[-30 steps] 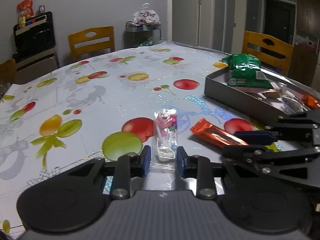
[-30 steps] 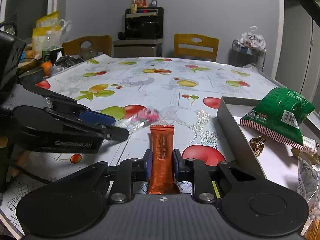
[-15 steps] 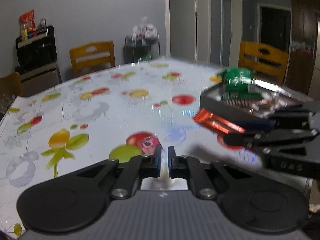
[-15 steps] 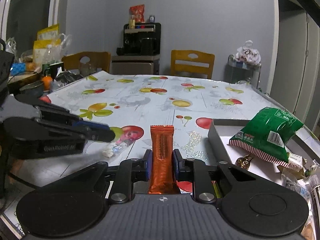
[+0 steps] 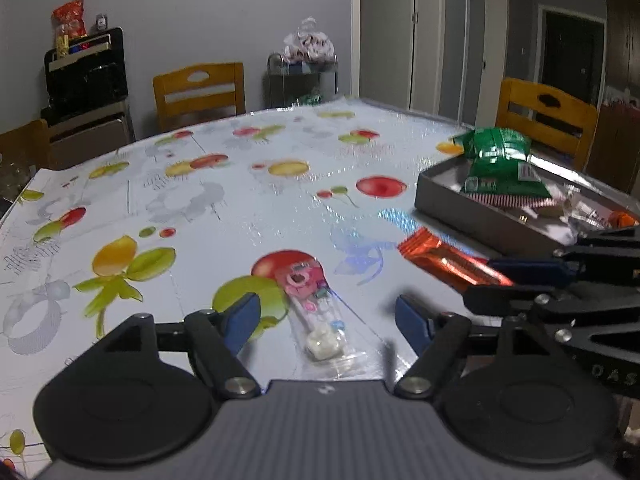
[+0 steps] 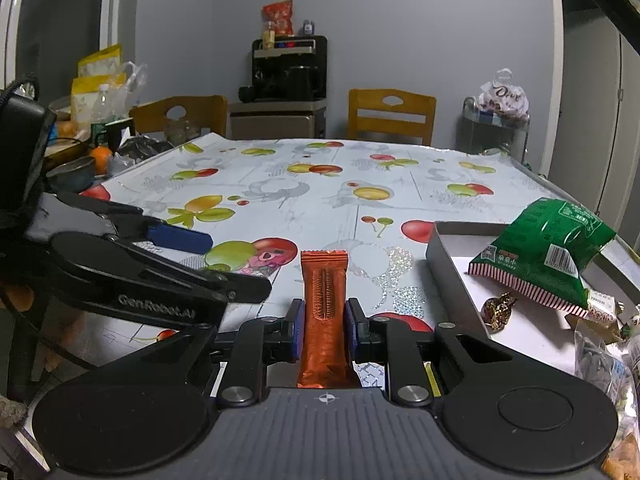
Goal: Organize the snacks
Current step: 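Carry the candy packet and candy bar over the gray box with both tools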
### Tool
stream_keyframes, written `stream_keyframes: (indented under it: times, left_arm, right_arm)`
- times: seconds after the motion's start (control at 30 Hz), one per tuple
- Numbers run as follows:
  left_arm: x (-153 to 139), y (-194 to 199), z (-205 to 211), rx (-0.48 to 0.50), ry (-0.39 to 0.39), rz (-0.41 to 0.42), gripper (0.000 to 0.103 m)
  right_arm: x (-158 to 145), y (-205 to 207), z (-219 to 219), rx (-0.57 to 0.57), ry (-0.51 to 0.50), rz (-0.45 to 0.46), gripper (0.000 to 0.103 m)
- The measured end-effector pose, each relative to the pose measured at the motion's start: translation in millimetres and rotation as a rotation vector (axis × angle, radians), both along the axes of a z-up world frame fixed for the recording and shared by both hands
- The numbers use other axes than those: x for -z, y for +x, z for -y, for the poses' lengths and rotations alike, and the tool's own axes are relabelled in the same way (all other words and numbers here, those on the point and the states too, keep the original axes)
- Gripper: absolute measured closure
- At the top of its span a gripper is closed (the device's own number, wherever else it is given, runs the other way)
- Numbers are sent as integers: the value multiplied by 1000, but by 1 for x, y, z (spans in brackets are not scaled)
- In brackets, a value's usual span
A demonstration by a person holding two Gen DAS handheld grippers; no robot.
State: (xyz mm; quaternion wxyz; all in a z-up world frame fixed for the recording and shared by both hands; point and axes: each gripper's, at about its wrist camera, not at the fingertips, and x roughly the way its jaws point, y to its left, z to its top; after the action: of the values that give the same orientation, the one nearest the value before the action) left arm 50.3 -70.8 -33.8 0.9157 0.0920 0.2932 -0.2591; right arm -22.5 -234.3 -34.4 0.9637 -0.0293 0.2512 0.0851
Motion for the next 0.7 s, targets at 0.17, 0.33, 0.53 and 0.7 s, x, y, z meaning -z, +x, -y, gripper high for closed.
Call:
stream_keyframes:
  times: [0.17, 0.33, 0.53, 0.7]
  left_arm:
    - [7, 5, 3, -2, 11, -29, 29]
    - [11, 10, -1, -19, 2, -64, 33]
    - [8, 8, -2, -10, -6, -43, 85]
    - [6, 5, -2, -10, -3, -23, 88]
  right_arm:
    - [-2, 0, 1, -2, 0, 9, 80]
    - [-5, -2, 3, -2, 5, 17, 80]
    - [-8, -4, 4, -5, 8, 27, 80]
    - [-13, -6, 5, -6, 4, 43, 80]
